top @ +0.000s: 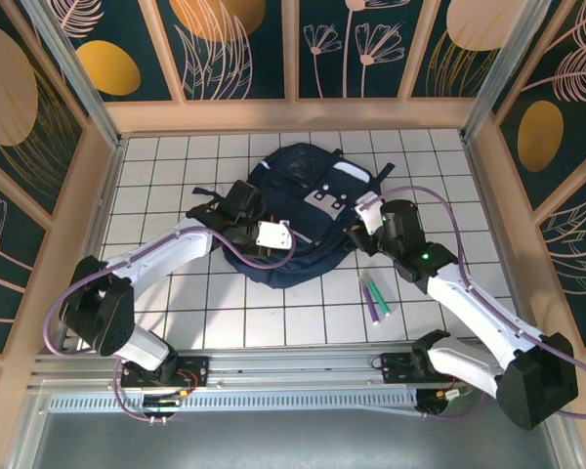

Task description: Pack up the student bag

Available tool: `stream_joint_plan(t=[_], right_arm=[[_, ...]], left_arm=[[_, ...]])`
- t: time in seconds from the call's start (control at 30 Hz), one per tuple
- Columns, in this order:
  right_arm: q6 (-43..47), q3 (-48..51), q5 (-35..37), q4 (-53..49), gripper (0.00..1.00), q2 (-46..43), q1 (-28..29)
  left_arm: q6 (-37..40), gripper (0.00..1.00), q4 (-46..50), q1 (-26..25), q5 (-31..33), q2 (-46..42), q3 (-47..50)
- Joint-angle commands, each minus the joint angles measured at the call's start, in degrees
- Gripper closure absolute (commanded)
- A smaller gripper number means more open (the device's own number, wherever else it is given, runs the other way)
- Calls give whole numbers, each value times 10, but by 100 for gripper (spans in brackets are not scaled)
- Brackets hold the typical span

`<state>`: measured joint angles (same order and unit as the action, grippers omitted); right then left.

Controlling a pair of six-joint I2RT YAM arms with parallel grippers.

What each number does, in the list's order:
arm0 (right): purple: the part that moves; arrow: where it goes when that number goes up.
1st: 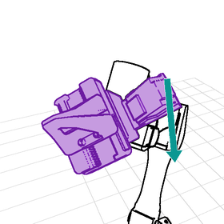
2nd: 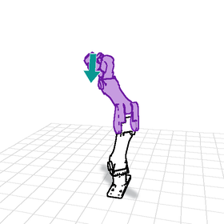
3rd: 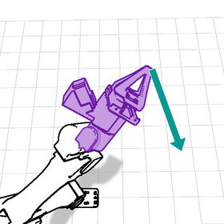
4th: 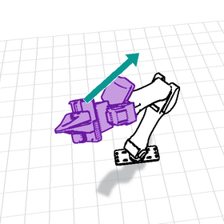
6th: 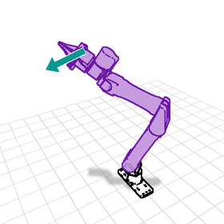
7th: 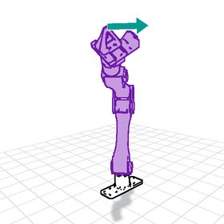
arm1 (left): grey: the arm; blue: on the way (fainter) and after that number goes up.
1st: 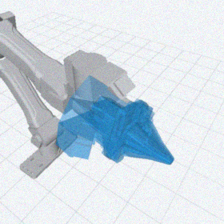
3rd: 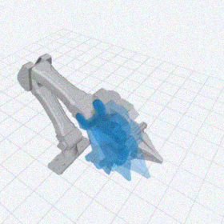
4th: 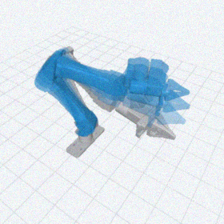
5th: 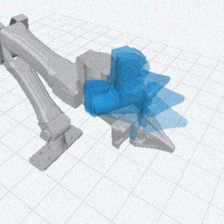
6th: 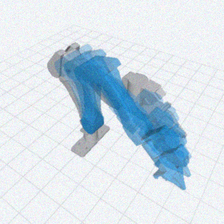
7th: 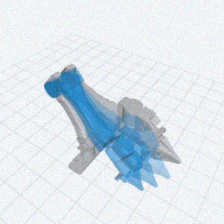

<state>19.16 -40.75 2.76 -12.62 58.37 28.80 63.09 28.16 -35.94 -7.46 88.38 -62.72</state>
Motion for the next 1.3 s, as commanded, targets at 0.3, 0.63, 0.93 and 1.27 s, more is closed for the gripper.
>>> stream_joint_plan(t=[0.3, 0.63, 0.93, 1.27], right_arm=[[71, 36, -129, 32, 54, -58, -4], [285, 65, -320, 9, 47, -40, -6], [338, 59, -353, 91, 48, 48, -50], [292, 46, -400, 155, 62, 133, -76]], left_arm=[[57, 51, -85, 2, 23, 30, 11], [21, 100, -110, 18, -90, 48, -38], [10, 100, -151, 23, -136, -72, 43], [-60, 100, -232, 23, -211, -112, 113]])
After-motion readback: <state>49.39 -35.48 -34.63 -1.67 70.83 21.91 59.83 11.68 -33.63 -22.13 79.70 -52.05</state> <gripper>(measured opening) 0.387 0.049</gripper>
